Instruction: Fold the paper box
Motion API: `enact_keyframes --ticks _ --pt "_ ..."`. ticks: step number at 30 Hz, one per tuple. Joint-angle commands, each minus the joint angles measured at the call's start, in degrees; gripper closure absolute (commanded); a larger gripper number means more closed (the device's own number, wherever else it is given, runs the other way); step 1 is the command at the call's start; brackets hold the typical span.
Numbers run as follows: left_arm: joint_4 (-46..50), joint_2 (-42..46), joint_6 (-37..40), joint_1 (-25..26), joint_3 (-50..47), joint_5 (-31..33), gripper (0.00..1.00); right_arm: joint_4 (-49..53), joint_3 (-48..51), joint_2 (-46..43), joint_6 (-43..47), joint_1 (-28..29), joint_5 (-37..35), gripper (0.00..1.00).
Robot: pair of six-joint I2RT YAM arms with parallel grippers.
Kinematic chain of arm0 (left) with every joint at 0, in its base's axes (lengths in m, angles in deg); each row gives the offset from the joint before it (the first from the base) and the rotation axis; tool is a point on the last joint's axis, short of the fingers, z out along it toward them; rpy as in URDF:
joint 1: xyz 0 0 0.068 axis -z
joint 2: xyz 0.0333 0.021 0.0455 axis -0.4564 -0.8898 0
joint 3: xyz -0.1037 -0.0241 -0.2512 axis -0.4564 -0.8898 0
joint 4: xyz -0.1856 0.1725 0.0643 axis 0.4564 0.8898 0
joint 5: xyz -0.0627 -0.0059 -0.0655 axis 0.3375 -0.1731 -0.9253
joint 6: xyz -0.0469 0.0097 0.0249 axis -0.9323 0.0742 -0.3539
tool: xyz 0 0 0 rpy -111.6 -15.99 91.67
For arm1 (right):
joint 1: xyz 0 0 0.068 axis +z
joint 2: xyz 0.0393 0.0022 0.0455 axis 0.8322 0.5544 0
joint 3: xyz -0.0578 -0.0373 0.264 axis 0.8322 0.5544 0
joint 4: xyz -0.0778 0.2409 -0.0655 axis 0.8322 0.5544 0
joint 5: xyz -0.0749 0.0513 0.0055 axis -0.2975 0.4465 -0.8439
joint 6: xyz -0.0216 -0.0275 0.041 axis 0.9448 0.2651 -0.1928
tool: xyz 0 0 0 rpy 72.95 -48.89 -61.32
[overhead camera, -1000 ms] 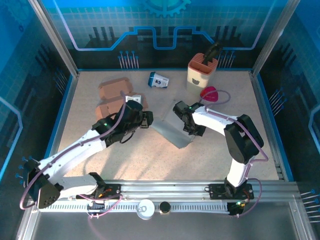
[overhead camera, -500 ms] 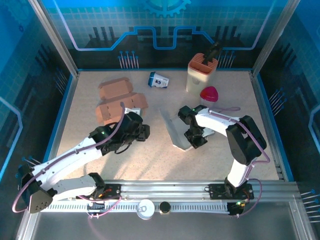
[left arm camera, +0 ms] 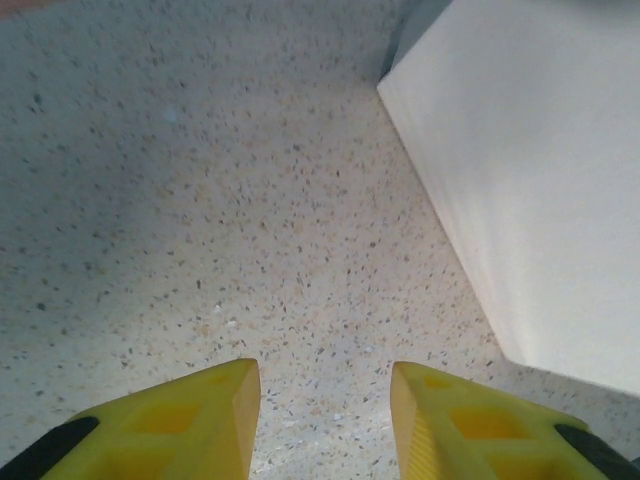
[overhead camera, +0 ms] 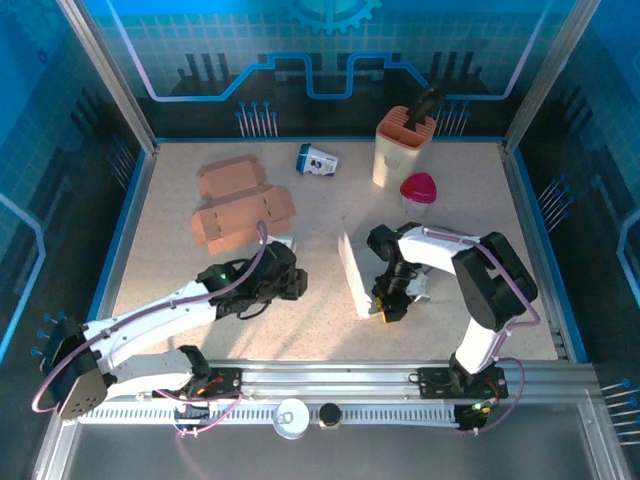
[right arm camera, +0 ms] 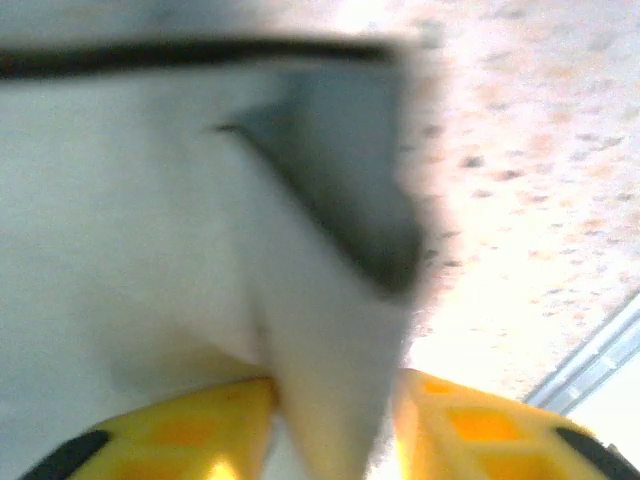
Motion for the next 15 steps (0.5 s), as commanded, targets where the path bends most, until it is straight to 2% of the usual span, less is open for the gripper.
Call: enact_keyframes --ticks 1,6,8,10,12,14,15 --pt "-6.64 -0.81 -1.86 0.23 -3.05 -3.52 0.63 0.89 2.16 -3.14 -2.89 1.34 -4.51 0.45" --pt "-12.36 -3.92 -3.04 0.73 -3.98 -6.17 0.65 4.1 1.71 -10.72 -2.85 2.79 -8.56 0.31" --pt "-13.69 -5.27 -3.13 1.23 -3.33 -6.18 0.65 9.62 -1.28 -14.67 -2.88 4.52 -14.33 0.25" --pt "-15.11 -6.15 -3.37 1.45 -2.94 -6.26 0.65 12.13 -3.17 -19.14 -1.37 5.61 -20.44 0.24" --pt "-17.31 -6.83 -3.87 1.46 -3.12 -6.52 0.65 8.8 -4.06 -24.06 6.42 6.47 -26.56 0.26" --pt "-20.17 -6.95 -4.44 1.45 -3.71 -6.92 0.65 -0.68 -3.92 -28.72 23.01 8.42 -31.63 0.31" --pt "-21.51 -6.8 -4.67 1.5 -4.05 -7.21 0.65 -6.59 -3.18 -30.29 31.47 9.34 -31.51 0.34"
